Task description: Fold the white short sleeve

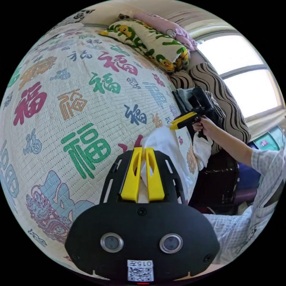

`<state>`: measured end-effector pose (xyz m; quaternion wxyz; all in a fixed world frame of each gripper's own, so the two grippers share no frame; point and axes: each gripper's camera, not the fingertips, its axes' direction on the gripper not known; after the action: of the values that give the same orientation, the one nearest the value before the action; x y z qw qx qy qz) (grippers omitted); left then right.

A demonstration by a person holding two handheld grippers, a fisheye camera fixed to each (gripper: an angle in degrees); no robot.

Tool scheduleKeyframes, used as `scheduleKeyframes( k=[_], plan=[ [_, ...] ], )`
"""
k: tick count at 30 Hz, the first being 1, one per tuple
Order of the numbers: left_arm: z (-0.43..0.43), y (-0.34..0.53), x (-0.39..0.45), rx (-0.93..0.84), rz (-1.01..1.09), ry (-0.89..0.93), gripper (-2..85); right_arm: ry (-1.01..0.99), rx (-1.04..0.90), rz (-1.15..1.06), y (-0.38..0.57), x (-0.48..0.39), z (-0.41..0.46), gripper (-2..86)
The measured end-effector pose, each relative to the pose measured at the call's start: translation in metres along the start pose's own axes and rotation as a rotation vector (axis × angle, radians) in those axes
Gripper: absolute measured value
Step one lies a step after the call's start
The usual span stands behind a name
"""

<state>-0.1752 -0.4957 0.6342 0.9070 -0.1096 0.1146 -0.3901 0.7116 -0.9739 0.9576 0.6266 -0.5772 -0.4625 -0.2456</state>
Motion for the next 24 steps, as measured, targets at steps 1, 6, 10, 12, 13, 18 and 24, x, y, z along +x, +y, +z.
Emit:
scheduleKeyframes(
  k=[1,6,10,12,13,18,24],
  plan=[
    [-0.005,0.003,0.006,0.006,0.038,0.019,0.0,0.0,0.051,-0.049,0.01,-0.003,-0.008,4.3],
    [-0.033,0.043,0.066,0.035,0.33,0.073,0.0,-0.061,0.198,-0.227,0.074,-0.029,-0.021,3.9],
    [-0.024,0.096,0.104,-0.068,0.399,0.103,0.1,-0.073,0.129,-0.22,0.127,-0.039,0.016,3.9],
    [-0.011,0.117,0.109,-0.119,0.363,0.121,0.2,-0.009,0.056,-0.202,0.142,-0.039,0.043,3.8],
    [0.0,0.129,0.109,-0.154,0.322,0.123,0.2,0.023,0.006,-0.181,0.149,-0.036,0.063,3.7],
    [0.038,0.162,0.106,-0.262,0.203,0.054,0.9,0.045,-0.113,-0.078,0.161,-0.012,0.13,3.2],
    [0.021,0.171,0.109,-0.253,0.116,0.182,3.0,0.119,-0.08,0.044,0.182,0.005,0.128,5.6]
  ],
)
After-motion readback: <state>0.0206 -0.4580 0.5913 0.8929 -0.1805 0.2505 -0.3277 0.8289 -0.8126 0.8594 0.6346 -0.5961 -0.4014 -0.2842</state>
